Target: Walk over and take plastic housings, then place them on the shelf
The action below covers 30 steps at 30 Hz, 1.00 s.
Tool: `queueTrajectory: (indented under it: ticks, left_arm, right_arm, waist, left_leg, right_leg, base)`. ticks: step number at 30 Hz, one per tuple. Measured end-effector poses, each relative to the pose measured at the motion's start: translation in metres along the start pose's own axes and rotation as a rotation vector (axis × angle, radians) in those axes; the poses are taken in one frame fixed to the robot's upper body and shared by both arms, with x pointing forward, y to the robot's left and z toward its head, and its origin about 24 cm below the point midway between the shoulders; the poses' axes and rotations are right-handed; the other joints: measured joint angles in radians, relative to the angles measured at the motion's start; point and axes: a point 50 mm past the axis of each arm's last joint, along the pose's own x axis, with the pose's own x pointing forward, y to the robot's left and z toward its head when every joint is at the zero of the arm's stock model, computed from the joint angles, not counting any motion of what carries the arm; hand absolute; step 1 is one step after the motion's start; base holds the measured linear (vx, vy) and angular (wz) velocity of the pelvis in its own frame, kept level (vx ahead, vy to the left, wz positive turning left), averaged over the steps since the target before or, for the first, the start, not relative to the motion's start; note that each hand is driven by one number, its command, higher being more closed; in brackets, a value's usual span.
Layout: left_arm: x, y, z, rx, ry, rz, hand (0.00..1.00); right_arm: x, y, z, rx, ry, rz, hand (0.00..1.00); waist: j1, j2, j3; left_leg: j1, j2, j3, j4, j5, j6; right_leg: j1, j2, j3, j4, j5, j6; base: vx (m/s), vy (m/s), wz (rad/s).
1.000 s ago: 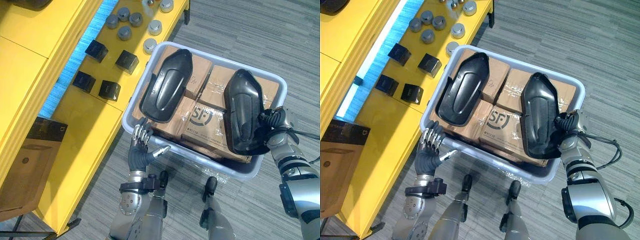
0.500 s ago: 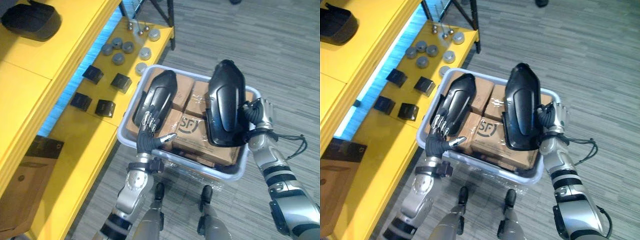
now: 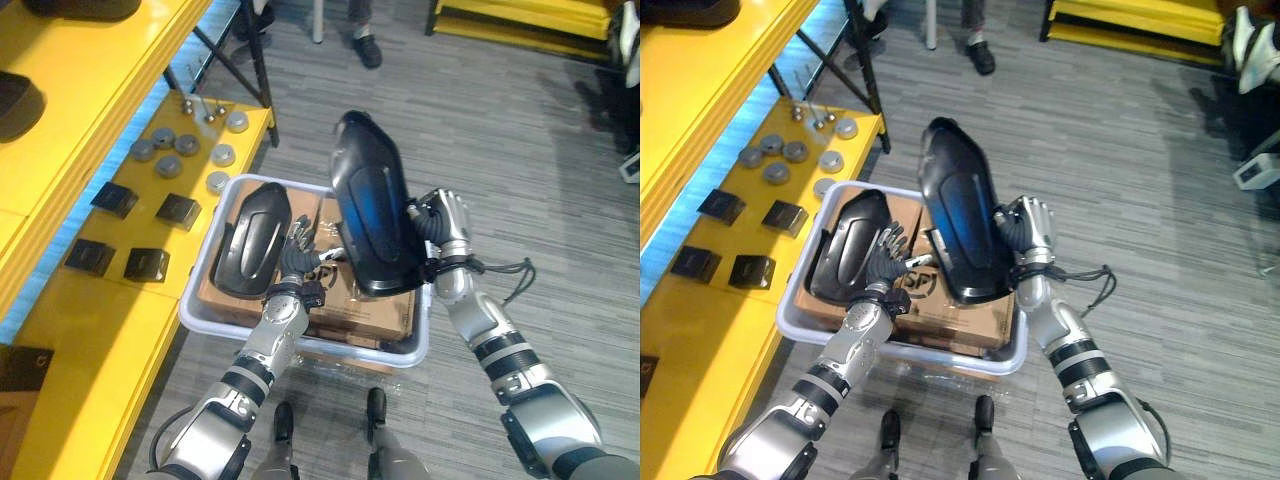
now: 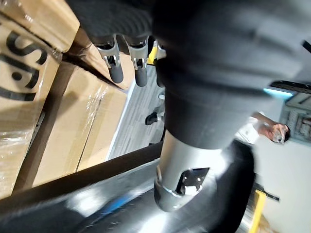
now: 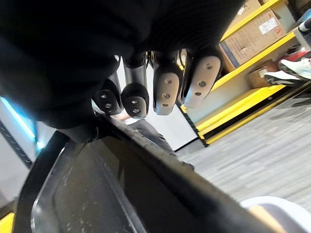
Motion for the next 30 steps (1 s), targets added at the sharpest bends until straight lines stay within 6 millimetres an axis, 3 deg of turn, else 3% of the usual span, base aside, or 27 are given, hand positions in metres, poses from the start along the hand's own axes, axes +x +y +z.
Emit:
queueTrajectory:
  ticks: [8,9,19,25,30]
  left_arm:
    - [0.004,-0.003,0.002,-0.125,0.028,0.007,0.00]
    - [0.004,-0.003,0.001,-0.135,0.034,0.009,1.00]
    - [-0.001,0.005,0.004,-0.353,0.005,0.034,1.00]
    - [-0.036,0.013,-0.010,-0.553,-0.025,0.040,1.00]
    - [-0.077,0.031,-0.023,-0.647,-0.041,0.108,1.00]
  right_arm:
    - [-0.028,0.033,0.027,0.110,-0.067,0.083,1.00]
    - [-0.030,0.033,0.028,0.119,-0.068,0.082,1.00]
    - [-0.054,0.039,0.046,0.260,-0.096,0.064,1.00]
    - [-0.080,0.036,0.057,0.378,-0.163,0.057,1.00]
    - [-0.107,0.047,0.068,0.482,-0.177,0.105,1.00]
  waist:
    - [-0.001,-0.016,-0.037]
    - [-0.001,-0.016,-0.037]
    - [-0.001,-0.030,-0.092]
    - [0.001,-0.031,-0.106]
    - [0.018,-0.018,-0.126]
  left_leg:
    - [0.028,0.009,0.031,-0.012,-0.006,-0.008]
    - [0.029,0.009,0.032,-0.013,-0.006,-0.008]
    - [0.062,0.018,0.058,-0.019,-0.015,-0.017]
    - [0.092,0.034,0.053,-0.017,-0.023,-0.028]
    - [0.087,0.046,-0.038,-0.017,-0.022,-0.040]
  right_leg:
    - [0.014,0.012,0.027,-0.020,0.009,-0.005]
    - [0.014,0.012,0.028,-0.020,0.009,-0.005]
    - [0.030,0.021,0.054,-0.020,0.010,-0.005]
    - [0.064,0.034,0.048,-0.021,0.003,-0.012]
    - [0.108,0.040,-0.048,-0.020,-0.022,-0.023]
  base:
    - [0.01,0.073,-0.13]
    - [0.01,0.079,-0.02]
    - [0.01,0.082,-0.08]
    - [0.00,0.050,0.01]
    - [0.00,0.011,0.53]
